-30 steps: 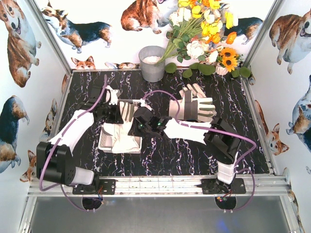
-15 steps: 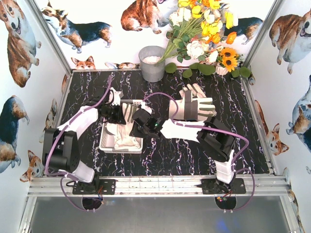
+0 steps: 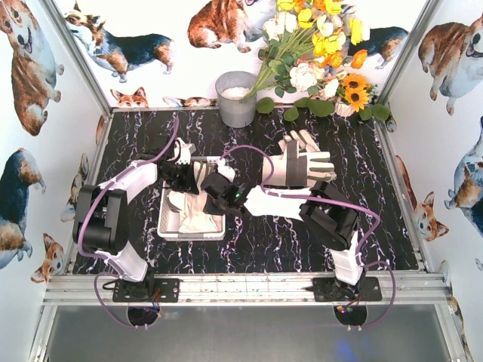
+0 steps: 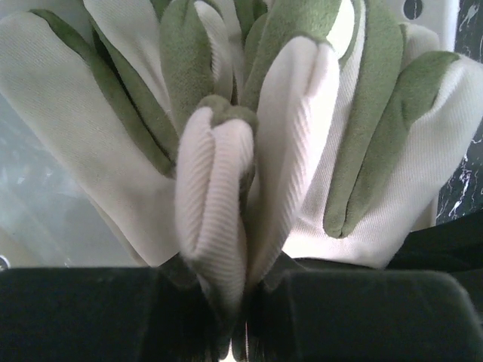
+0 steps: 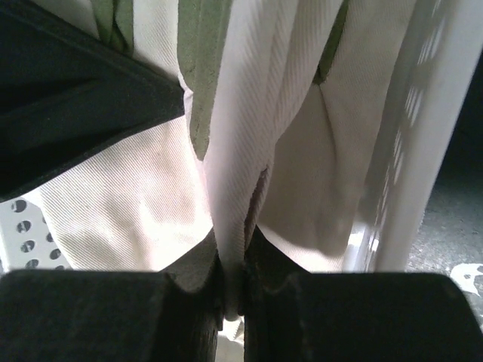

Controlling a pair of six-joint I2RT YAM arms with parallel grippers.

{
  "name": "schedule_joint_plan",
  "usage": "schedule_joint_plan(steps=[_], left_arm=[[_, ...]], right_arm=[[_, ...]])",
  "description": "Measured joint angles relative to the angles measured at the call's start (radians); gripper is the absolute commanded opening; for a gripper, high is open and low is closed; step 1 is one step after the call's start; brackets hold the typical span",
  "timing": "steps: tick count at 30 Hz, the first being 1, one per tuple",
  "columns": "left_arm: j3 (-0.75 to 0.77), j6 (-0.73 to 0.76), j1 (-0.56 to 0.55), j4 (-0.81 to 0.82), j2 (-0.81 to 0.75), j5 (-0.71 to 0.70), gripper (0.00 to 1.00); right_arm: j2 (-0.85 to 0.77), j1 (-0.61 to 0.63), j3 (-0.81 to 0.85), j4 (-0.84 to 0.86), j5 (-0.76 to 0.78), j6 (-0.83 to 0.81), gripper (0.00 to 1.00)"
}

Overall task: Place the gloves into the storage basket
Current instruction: Place the glove in the bin.

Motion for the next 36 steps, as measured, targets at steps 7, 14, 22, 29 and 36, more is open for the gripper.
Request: schedule_joint_plan(steps=[7, 14, 22, 29, 36], left_arm=[[0.0, 0.0, 0.0, -0.002, 0.023, 0.014, 0.19], [0.003, 0.005, 0.002, -0.003, 0.022, -0.023, 0.38], [0.035, 0.023, 0.021, -0.042, -0.09, -0.095, 0.49], [0.047, -0.009, 0.023, -0.062, -0.217, -0.129, 0.27], [-0.102, -0.14, 0.019, 0.045, -0.275, 0.013, 0.13]], right_arm=[[0.008, 0.028, 0.031, -0.072, 0.069, -0.019, 0.0], [0.011, 0.043, 0.055, -0.128, 0.13, -0.024, 0.0], [0.011, 0.047, 0.061, -0.18, 0.18, -0.015, 0.0], [0.011, 0.048, 0.061, -0.193, 0.195, 0.0, 0.0], [0.011, 0.048, 0.061, -0.193, 0.195, 0.003, 0.0]])
